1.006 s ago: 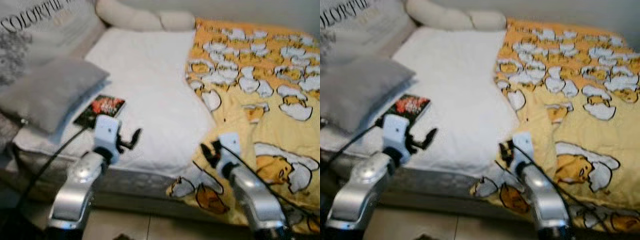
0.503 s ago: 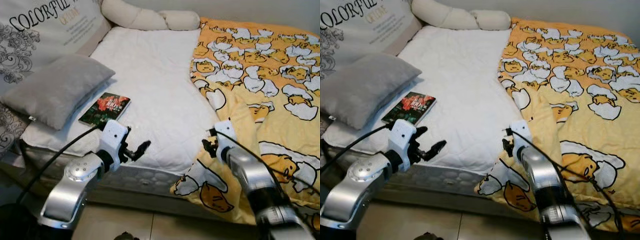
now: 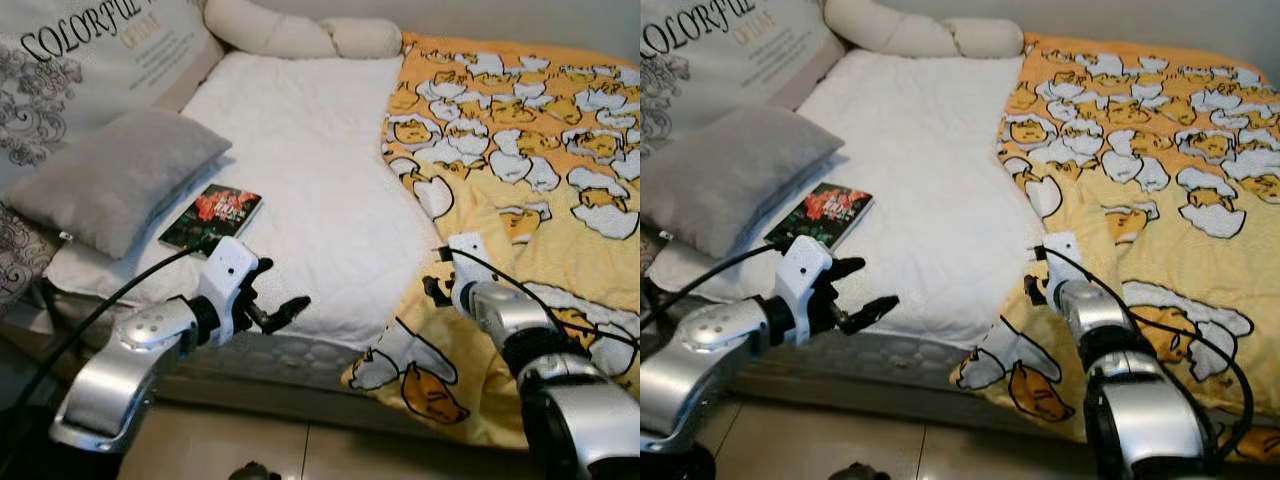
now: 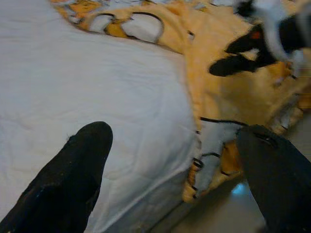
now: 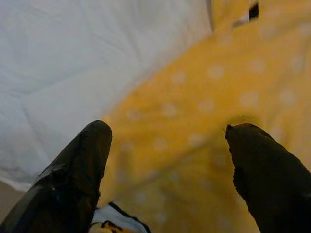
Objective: Clean up the room
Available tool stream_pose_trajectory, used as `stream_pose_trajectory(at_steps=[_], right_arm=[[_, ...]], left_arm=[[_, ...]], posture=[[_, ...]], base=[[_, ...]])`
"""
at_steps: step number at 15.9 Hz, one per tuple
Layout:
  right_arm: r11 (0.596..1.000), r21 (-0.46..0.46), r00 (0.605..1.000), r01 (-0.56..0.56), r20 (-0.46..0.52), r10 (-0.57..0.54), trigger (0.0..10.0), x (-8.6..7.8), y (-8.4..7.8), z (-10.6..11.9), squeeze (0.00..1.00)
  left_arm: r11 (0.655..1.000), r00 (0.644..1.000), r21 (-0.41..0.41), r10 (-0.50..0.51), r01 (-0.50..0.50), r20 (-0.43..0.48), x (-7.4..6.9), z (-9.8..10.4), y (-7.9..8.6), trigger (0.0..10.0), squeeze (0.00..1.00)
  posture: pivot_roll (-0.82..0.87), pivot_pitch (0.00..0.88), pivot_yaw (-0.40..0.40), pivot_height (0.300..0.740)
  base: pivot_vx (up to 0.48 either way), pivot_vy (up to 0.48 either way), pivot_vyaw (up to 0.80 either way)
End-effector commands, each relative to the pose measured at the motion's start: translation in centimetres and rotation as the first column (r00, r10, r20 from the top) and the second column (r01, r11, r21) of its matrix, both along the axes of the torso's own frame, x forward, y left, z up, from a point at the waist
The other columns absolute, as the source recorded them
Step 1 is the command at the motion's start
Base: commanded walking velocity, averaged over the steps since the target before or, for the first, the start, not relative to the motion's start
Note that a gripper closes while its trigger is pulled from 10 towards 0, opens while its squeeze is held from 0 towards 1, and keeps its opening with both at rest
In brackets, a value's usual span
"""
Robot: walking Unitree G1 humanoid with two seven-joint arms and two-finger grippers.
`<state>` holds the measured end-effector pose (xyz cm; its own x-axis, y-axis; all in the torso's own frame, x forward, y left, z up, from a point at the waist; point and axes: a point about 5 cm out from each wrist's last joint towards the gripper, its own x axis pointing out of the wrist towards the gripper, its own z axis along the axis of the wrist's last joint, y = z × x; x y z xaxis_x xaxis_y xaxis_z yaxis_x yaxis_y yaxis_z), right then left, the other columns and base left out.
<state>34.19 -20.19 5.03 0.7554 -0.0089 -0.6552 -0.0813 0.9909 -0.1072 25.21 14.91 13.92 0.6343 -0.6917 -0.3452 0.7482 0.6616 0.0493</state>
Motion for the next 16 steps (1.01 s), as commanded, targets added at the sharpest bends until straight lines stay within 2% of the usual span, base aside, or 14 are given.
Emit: stream_pose_trajectory(at_steps=[1,2,3,4,5,8,9,10,12,16], right_arm=[[0.999,0.023,0.999,0.034,0.013,-0.034,10.0,0.3,-0.3,0.4,1.0],[0.999,0.036,0.999,0.038,0.013,-0.038,10.0,0.3,-0.3,0.4,1.0],[0.999,0.052,1.0,0.002,0.009,-0.002,10.0,0.3,0.2,0.2,0.0],[0.998,0.056,1.0,-0.002,0.007,0.002,10.0,0.3,0.3,0.2,0.0],[0.998,0.056,1.0,-0.009,0.004,0.009,10.0,0.3,0.5,0.1,0.0],[0.998,0.07,1.0,-0.006,-0.013,0.007,10.0,-0.1,1.2,-0.7,0.0],[0.997,0.073,1.0,-0.006,-0.012,0.007,4.6,-0.2,1.3,-0.9,0.0],[0.996,0.084,1.0,-0.008,0.001,0.008,0.0,-0.3,1.5,-1.0,0.0],[0.994,0.108,1.0,-0.023,0.011,0.022,0.0,-0.2,2.0,-1.0,0.0],[0.995,0.093,0.999,-0.044,0.024,0.042,0.0,-0.3,1.9,-1.1,0.0]], left_arm=[[0.999,0.999,0.004,-0.046,0.046,-0.02,-0.4,0.1,-0.4,10.0,1.0],[0.998,0.998,0.009,-0.054,0.055,-0.02,-0.6,0.3,-0.3,10.0,1.0],[0.997,0.997,0.01,-0.074,0.074,-0.019,-1.1,0.9,-0.2,10.0,1.0],[0.997,0.996,0.008,-0.082,0.082,-0.02,-1.2,1.0,-0.3,10.0,1.0],[0.995,0.995,-0.001,-0.101,0.101,-0.025,-1.8,1.5,-0.3,10.0,0.0],[0.992,0.992,0.013,-0.122,0.122,-0.028,-3.0,2.3,-0.3,10.0,0.0],[0.993,0.993,0.011,-0.119,0.119,-0.027,-3.5,2.6,-0.4,10.0,0.0],[0.993,0.993,0.008,-0.114,0.114,-0.026,-3.8,2.8,-0.4,10.0,0.0],[0.995,0.994,0.011,-0.1,0.101,-0.03,-4.0,3.0,-0.2,10.0,0.0],[0.995,0.995,0.012,-0.094,0.095,-0.037,-4.2,3.2,-0.4,10.0,0.0]], posture=[[0.07,0.09,0.013,0.74],[0.08,0.133,0.012,0.74],[0.09,0.183,0.009,0.74],[0.09,0.183,0.009,0.74],[0.1,0.211,0.01,0.74],[0.13,0.243,0.009,0.74],[0.15,0.25,0.008,0.74],[0.15,0.25,0.008,0.74],[0.15,0.252,0.007,0.74],[0.16,0.247,0.008,0.74]], base=[[0.0,0.0,0.0],[0.0,0.0,0.0],[0.0,0.0,0.0],[0.0,0.0,0.0],[0.0,0.0,0.0],[0.0,0.0,0.0],[0.0,0.0,0.0],[0.0,0.0,0.0],[0.0,0.0,0.0],[0.0,0.0,0.0]])
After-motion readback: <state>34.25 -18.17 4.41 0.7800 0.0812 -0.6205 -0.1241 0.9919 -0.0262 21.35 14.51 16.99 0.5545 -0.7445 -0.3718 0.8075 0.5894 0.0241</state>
